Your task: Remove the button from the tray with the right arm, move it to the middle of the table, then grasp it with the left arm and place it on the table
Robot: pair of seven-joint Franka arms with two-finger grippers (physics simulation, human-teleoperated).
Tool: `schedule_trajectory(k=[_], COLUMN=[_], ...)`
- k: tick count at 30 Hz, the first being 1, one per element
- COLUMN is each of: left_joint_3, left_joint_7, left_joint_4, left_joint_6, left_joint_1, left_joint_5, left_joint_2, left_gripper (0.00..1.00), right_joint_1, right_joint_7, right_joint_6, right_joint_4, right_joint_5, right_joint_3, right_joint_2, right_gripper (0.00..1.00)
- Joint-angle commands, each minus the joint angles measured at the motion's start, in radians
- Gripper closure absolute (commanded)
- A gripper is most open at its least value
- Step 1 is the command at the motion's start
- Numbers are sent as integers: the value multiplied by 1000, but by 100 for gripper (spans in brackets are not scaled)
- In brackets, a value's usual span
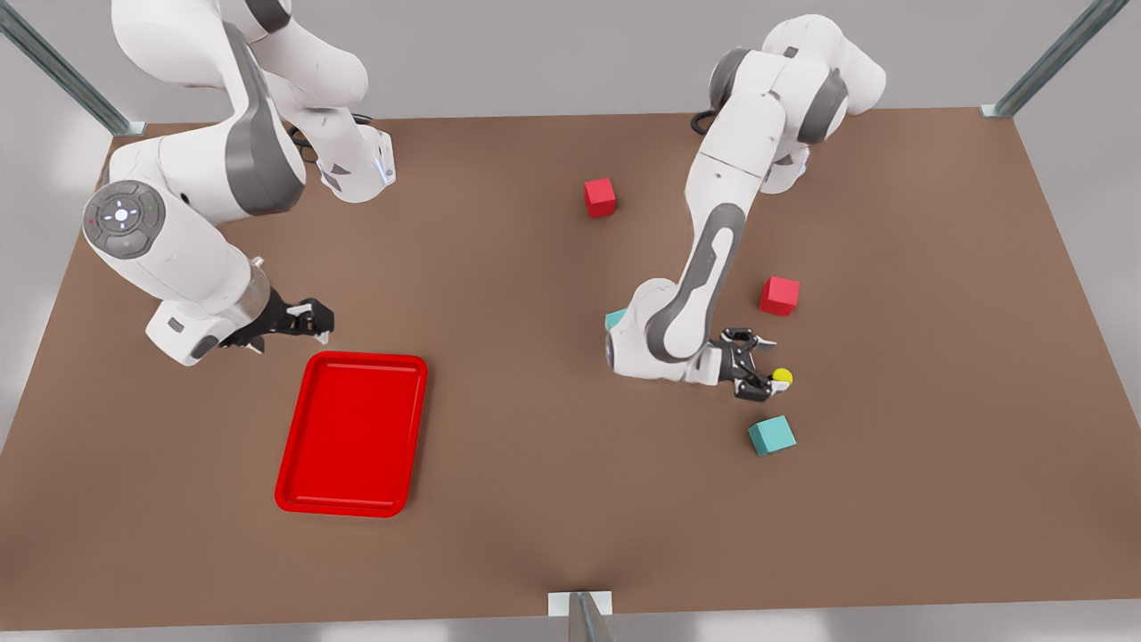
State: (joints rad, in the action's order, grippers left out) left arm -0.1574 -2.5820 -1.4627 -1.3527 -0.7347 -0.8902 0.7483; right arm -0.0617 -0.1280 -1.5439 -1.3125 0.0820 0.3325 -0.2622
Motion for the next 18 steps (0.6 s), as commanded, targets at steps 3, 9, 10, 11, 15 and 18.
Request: schedule_trajectory(k=[3,9,10,11,15,18], left_joint_3=[-11,101,101,125,137,137], left_joint_7=[2517,2620,2620,2633,2774,2769], left_joint_4=[232,73,68,47,44,44], left_joint_6=[28,95,87,86,98,99], left_joint_1=[325,446,446,460,482,482], left_joint_5=[928,830,832,830,837,837], left_joint_2=[-145,-692,-699,-708,-721,-722], left_gripper=[0,0,0,0,0,0], right_joint_1=[-10,-43,-38,-29,16,13], right_joint_7=[1,4,-4,-1,-13,-12], right_joint_6=[2,203,206,238,238,238], right_joint_4=[-1,1,4,1,-1,1], right_joint_5=[-4,1,19,25,74,73], right_joint_3=[0,-1,0,0,0,-1], right_joint_2=[1,6,4,4,-31,-35], right_gripper=[0,0,0,0,0,0])
